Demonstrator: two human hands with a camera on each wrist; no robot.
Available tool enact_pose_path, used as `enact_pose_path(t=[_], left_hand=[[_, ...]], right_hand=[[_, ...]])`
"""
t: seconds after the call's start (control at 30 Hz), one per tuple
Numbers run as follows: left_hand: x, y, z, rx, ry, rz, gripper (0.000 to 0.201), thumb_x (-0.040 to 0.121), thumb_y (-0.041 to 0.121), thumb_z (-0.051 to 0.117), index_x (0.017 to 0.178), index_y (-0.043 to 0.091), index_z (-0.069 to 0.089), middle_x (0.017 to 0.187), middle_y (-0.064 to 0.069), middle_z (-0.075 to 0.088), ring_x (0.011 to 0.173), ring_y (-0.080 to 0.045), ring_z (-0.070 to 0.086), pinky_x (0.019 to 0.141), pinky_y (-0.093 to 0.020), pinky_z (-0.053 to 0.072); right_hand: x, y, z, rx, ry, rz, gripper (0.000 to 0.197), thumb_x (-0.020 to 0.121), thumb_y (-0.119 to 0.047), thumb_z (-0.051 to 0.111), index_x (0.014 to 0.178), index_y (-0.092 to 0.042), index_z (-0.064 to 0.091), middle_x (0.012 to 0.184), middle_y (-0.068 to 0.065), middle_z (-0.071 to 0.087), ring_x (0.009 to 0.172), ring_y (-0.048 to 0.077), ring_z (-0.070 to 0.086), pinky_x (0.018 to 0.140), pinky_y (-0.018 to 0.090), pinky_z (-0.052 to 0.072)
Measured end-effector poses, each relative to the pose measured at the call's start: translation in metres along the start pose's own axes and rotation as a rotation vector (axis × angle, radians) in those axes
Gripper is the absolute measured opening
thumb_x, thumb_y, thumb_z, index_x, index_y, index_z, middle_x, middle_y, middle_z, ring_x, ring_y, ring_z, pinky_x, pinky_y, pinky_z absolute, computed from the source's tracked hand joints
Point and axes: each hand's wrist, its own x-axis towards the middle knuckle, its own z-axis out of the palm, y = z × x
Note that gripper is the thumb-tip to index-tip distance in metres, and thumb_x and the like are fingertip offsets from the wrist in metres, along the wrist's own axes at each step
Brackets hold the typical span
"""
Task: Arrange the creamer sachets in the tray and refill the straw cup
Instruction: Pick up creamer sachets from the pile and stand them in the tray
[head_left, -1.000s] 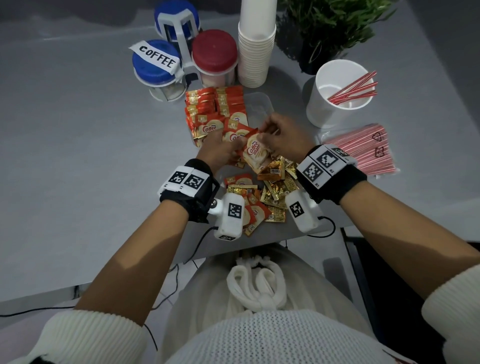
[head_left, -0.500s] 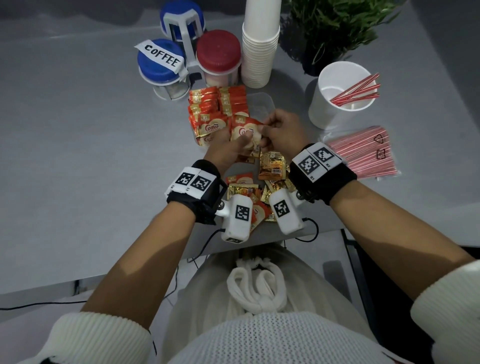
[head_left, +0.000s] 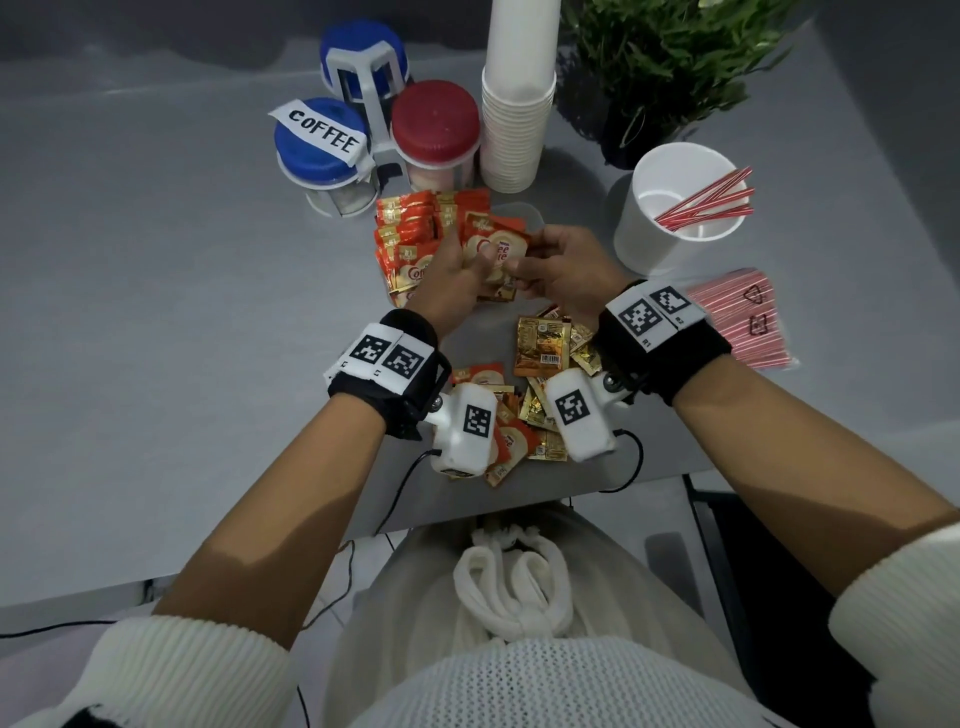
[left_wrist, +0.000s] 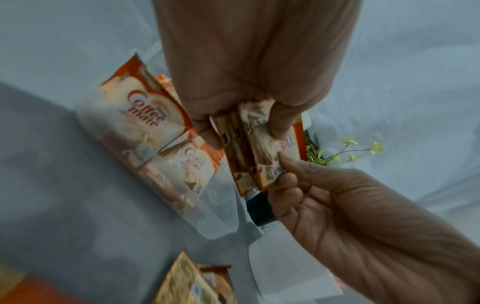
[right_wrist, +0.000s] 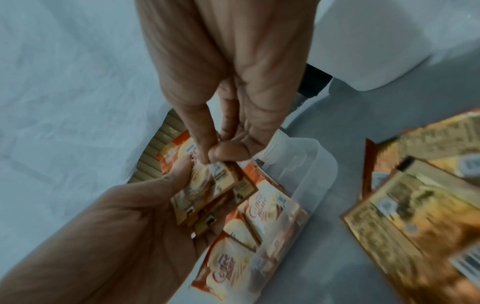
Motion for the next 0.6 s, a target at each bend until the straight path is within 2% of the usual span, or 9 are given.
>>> enact_pose_path(t=[0.07, 0.13, 0.2, 0.27, 0.37, 0.43, 0.5, 0.6], left_hand=[[0.008, 0.008, -0.004, 0.072, -0.003, 0.012, 0.040, 0.097, 0.014, 0.044, 0.135, 0.007, 0.035, 0.127, -0.011, 0.054, 0.115, -0.024, 0.054, 0.099, -0.040, 0.046], [0.016, 0.011, -0.009, 0.172, 0.031, 0.064, 0.037, 0.094, 0.013, 0.049, 0.129, 0.004, 0.042, 0.125, -0.014, 0.056, 0.113, -0.026, 0.056, 0.098, -0.040, 0.047], [0.027, 0.013, -0.015, 0.313, 0.102, 0.126, 0.031, 0.090, 0.011, 0.056, 0.118, 0.000, 0.050, 0.117, -0.015, 0.058, 0.104, -0.023, 0.057, 0.092, -0.032, 0.047], [0.035, 0.012, -0.021, 0.482, 0.173, 0.153, 0.031, 0.085, 0.012, 0.061, 0.114, 0.001, 0.054, 0.112, -0.013, 0.055, 0.100, -0.021, 0.052, 0.085, -0.025, 0.042], [0.042, 0.008, -0.026, 0.709, 0.177, 0.105, 0.045, 0.082, 0.020, 0.064, 0.123, 0.009, 0.050, 0.128, -0.016, 0.044, 0.121, -0.030, 0.039, 0.101, -0.033, 0.034], [0.043, 0.002, -0.024, 0.809, 0.138, 0.076, 0.055, 0.081, 0.023, 0.065, 0.130, 0.012, 0.045, 0.136, -0.017, 0.036, 0.129, -0.031, 0.029, 0.106, -0.034, 0.027], [0.046, -0.002, -0.021, 0.902, 0.111, 0.070, 0.063, 0.079, 0.025, 0.067, 0.135, 0.013, 0.039, 0.141, -0.017, 0.030, 0.132, -0.033, 0.024, 0.109, -0.037, 0.025], [0.050, -0.005, -0.017, 1.030, 0.083, 0.061, 0.077, 0.077, 0.026, 0.069, 0.142, 0.019, 0.029, 0.149, -0.015, 0.019, 0.138, -0.034, 0.016, 0.114, -0.043, 0.021]], right_hand=[[0.008, -0.008, -0.006, -0.043, 0.000, -0.034, 0.014, 0.081, 0.004, 0.062, 0.084, -0.009, 0.056, 0.071, 0.005, 0.057, 0.045, 0.001, 0.055, 0.049, 0.016, 0.045], [0.016, -0.016, -0.012, -0.116, 0.024, -0.084, 0.021, 0.080, 0.004, 0.064, 0.078, -0.014, 0.053, 0.071, 0.003, 0.058, 0.047, 0.002, 0.056, 0.048, 0.016, 0.046], [0.026, -0.023, -0.018, -0.208, 0.074, -0.136, 0.029, 0.079, 0.004, 0.065, 0.076, -0.020, 0.049, 0.074, -0.002, 0.057, 0.058, 0.004, 0.058, 0.051, 0.016, 0.049], [0.035, -0.026, -0.025, -0.299, 0.157, -0.186, 0.032, 0.077, 0.004, 0.065, 0.076, -0.022, 0.047, 0.074, -0.007, 0.054, 0.066, 0.002, 0.053, 0.057, 0.014, 0.048], [0.050, -0.026, -0.034, -0.412, 0.260, -0.193, 0.026, 0.076, 0.004, 0.065, 0.094, -0.011, 0.053, 0.073, -0.010, 0.050, 0.069, 0.004, 0.050, 0.062, 0.011, 0.045], [0.060, -0.021, -0.037, -0.495, 0.281, -0.153, 0.030, 0.077, 0.002, 0.065, 0.105, -0.004, 0.056, 0.083, -0.004, 0.054, 0.082, 0.010, 0.052, 0.074, 0.022, 0.047], [0.067, -0.016, -0.036, -0.538, 0.280, -0.126, 0.028, 0.077, 0.001, 0.065, 0.102, -0.005, 0.057, 0.088, -0.001, 0.055, 0.086, 0.012, 0.052, 0.075, 0.025, 0.047], [0.075, -0.011, -0.031, -0.578, 0.242, -0.115, 0.025, 0.077, 0.001, 0.064, 0.092, -0.015, 0.052, 0.085, -0.003, 0.054, 0.084, 0.011, 0.051, 0.068, 0.021, 0.043]])
